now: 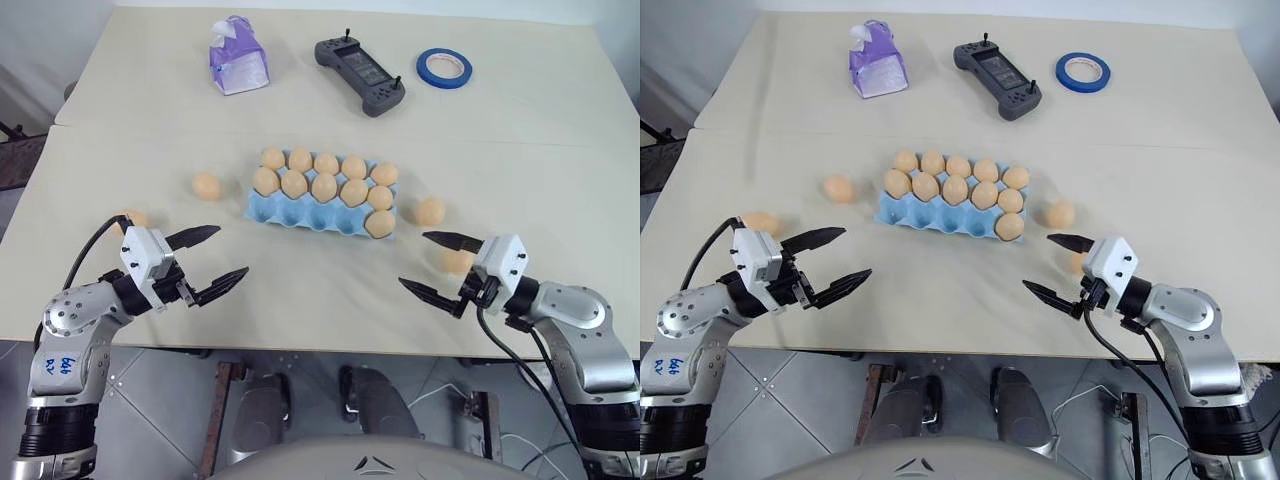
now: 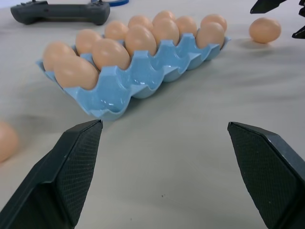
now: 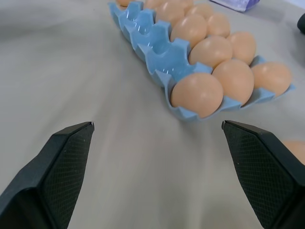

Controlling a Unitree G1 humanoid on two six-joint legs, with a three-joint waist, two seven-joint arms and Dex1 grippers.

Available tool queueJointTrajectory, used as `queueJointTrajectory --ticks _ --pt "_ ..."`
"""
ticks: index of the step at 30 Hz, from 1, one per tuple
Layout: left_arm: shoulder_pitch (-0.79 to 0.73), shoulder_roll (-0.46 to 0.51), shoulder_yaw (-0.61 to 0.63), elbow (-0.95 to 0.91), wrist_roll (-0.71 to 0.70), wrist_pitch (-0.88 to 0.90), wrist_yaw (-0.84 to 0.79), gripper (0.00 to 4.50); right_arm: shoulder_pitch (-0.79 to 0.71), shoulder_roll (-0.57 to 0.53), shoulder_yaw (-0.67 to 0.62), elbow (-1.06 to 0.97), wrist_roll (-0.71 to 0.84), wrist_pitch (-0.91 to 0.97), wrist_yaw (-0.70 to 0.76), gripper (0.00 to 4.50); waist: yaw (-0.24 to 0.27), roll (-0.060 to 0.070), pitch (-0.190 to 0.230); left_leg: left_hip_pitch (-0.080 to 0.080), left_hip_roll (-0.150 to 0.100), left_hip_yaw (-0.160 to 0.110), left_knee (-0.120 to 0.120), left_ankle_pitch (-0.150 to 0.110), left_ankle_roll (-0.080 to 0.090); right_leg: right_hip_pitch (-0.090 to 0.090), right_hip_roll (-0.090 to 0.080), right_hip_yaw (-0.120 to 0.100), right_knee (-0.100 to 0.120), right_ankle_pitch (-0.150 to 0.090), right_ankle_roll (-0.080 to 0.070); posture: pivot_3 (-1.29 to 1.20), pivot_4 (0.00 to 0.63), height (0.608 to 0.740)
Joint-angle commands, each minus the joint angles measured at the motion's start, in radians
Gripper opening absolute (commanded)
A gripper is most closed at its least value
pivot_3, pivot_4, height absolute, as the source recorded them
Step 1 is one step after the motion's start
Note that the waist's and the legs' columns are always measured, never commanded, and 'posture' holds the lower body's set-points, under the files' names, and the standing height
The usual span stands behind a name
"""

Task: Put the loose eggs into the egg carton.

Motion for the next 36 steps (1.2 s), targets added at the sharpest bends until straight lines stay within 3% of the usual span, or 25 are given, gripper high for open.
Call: queueJointTrajectory --ticks 1,6,14,22,36 --pt "-0.015 0.009 0.000 -0.002 0.065 -0.035 0.036 4.48 -0.006 0.018 -0.016 -0.005 0.004 -0.003 -0.030 4.50 0.000 0.000 0.000 0.000 0.000 0.000 0.000 0.000 0.000 0.000 0.000 0.000 0.000 0.000 0.000 0.00 0.150 0.740" --pt "-0.042 -0.019 -0.042 -0.022 0.018 0.001 -0.007 4.48 0.027 0.026 -0.113 -0.019 0.033 0.044 -0.115 4.50 0.002 0.000 0.000 -0.001 0.000 0.000 0.000 0.000 0.000 0.000 0.000 0.000 0.000 0.000 0.000 0.00 0.150 0.740" --pt "-0.153 -0.063 -0.201 -0.022 0.042 -0.022 -0.102 4.48 0.236 0.016 -0.271 -0.034 0.038 0.035 -0.141 4.50 0.015 0.000 0.000 -0.001 -0.001 0.000 0.001 0.000 0.000 0.001 0.000 -0.001 0.000 0.000 0.000 0.00 0.150 0.740" --pt "-0.215 -0.091 -0.272 0.039 0.058 -0.038 -0.153 4.48 0.197 0.012 -0.212 0.016 0.014 0.034 -0.105 4.50 -0.006 0.000 0.000 0.002 0.000 0.002 0.009 0.001 0.000 0.001 0.002 0.003 0.010 0.000 0.001 0.00 0.150 0.740" --pt "-0.115 -0.071 -0.236 -0.031 0.058 -0.033 -0.119 4.48 -0.060 0.099 0.025 0.190 -0.089 0.060 -0.135 4.50 0.001 0.001 0.001 0.000 0.000 0.001 0.014 0.001 0.001 0.000 0.001 0.002 0.015 0.001 0.000 0.00 0.150 0.740"
